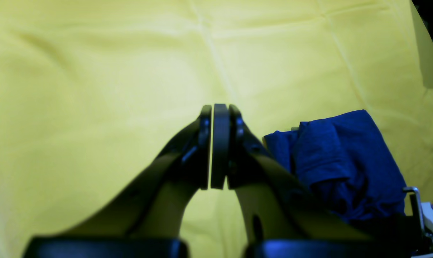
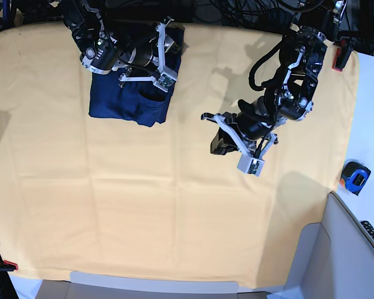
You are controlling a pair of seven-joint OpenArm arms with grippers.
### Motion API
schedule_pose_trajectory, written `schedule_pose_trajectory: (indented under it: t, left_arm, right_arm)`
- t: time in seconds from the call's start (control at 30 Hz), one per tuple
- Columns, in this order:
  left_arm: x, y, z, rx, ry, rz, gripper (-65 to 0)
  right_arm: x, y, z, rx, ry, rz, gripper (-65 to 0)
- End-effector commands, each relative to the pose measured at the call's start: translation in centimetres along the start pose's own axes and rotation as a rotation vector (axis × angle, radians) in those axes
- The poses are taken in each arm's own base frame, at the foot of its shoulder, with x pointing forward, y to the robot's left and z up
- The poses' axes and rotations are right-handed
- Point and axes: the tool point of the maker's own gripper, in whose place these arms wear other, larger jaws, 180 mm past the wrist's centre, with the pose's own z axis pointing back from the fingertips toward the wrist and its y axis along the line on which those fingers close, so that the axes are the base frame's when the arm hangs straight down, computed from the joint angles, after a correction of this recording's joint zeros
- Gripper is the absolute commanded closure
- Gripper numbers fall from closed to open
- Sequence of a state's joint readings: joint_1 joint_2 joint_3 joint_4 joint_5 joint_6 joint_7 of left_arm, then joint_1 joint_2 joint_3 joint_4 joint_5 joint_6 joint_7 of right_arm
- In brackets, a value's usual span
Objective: Fold the T-shirt properly
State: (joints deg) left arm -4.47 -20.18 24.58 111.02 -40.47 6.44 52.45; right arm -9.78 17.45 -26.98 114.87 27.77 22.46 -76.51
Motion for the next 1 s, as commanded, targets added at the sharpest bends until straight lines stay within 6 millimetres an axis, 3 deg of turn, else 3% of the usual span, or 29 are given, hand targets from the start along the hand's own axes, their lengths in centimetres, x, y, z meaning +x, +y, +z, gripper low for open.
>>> schedule_pose_trajectory:
  t: [0.0, 0.53, 0.77, 0.87, 0.97]
  left_arm:
    - [1.8, -0.1, 0.3, -0.003, -0.056, -0.017, -0.4]
    - [1.8, -0.1, 0.3, -0.002, -0.055, -0.014, -0.5]
    - [1.4, 0.3, 0.1, 0.007, -0.043, -0.010, -0.5]
    - [1.0, 0.7, -0.2, 0.015, -0.034, -0.001, -0.5]
    - [0.7, 1.1, -0.4, 0.022, -0.025, 0.005, -0.5]
  right_arm:
    - [0.8, -0.2, 0.5, -0.008, -0.029, 0.016, -31.3]
    - [4.8, -2.6, 1.8, -0.072, -0.126, 0.077, -31.4]
    - [5.2, -2.4, 2.1, -0.075, -0.142, 0.087, -31.4]
    - [6.1, -2.2, 2.4, -0.056, -0.173, 0.086, -31.4]
    - [8.7, -2.0, 3.2, -0.029, -0.279, 0.093, -31.4]
